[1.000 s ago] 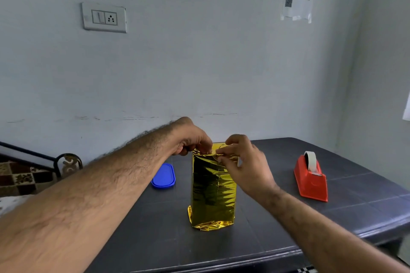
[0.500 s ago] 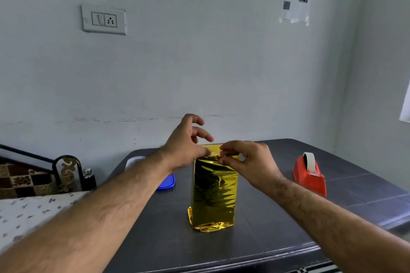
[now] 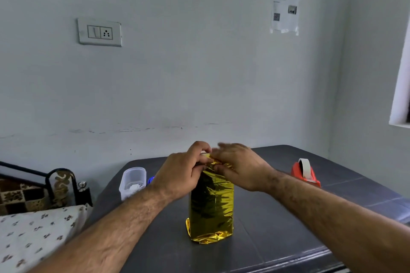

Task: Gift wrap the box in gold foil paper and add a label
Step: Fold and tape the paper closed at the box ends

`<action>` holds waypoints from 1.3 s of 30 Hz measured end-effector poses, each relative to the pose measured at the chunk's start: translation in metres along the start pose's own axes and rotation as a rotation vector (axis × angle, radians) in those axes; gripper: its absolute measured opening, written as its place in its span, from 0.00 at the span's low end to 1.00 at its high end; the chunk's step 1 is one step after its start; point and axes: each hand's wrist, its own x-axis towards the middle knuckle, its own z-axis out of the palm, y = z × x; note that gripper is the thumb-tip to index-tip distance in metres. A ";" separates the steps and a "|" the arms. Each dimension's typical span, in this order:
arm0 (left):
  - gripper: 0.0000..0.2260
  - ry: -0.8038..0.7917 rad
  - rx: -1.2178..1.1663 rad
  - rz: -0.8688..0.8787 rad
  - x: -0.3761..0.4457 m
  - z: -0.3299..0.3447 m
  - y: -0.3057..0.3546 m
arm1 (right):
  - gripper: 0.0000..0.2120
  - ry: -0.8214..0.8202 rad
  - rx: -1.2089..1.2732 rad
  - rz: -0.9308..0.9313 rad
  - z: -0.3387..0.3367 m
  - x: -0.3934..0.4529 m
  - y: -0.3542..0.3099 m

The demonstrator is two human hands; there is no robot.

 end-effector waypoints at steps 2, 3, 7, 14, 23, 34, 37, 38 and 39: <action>0.22 0.011 -0.055 -0.026 0.000 0.002 -0.003 | 0.28 -0.035 -0.070 -0.012 0.003 -0.002 0.002; 0.23 0.016 -0.095 -0.050 0.001 0.003 -0.005 | 0.27 -0.036 -0.067 -0.001 0.004 -0.003 0.003; 0.29 0.019 -0.219 -0.128 0.005 0.006 -0.012 | 0.23 0.027 0.125 0.084 0.000 -0.002 0.006; 0.31 0.133 -0.301 -0.248 0.009 0.018 -0.023 | 0.30 0.228 0.532 0.265 0.013 0.001 0.011; 0.25 0.362 -0.306 -0.396 0.028 0.031 -0.040 | 0.49 -0.177 1.118 0.784 0.077 -0.014 0.009; 0.28 0.207 -0.402 -0.938 0.000 0.039 -0.074 | 0.33 -0.403 0.445 0.449 0.010 0.042 0.040; 0.49 0.013 -0.365 -0.735 -0.011 0.038 -0.066 | 0.34 -0.666 -0.006 0.225 -0.024 0.067 0.035; 0.55 -0.054 -0.358 -0.642 -0.009 0.037 -0.063 | 0.36 -0.727 -0.152 0.169 -0.030 0.075 0.031; 0.61 -0.144 -0.342 -0.567 -0.005 0.039 -0.060 | 0.38 -0.772 -0.279 0.127 -0.032 0.081 0.029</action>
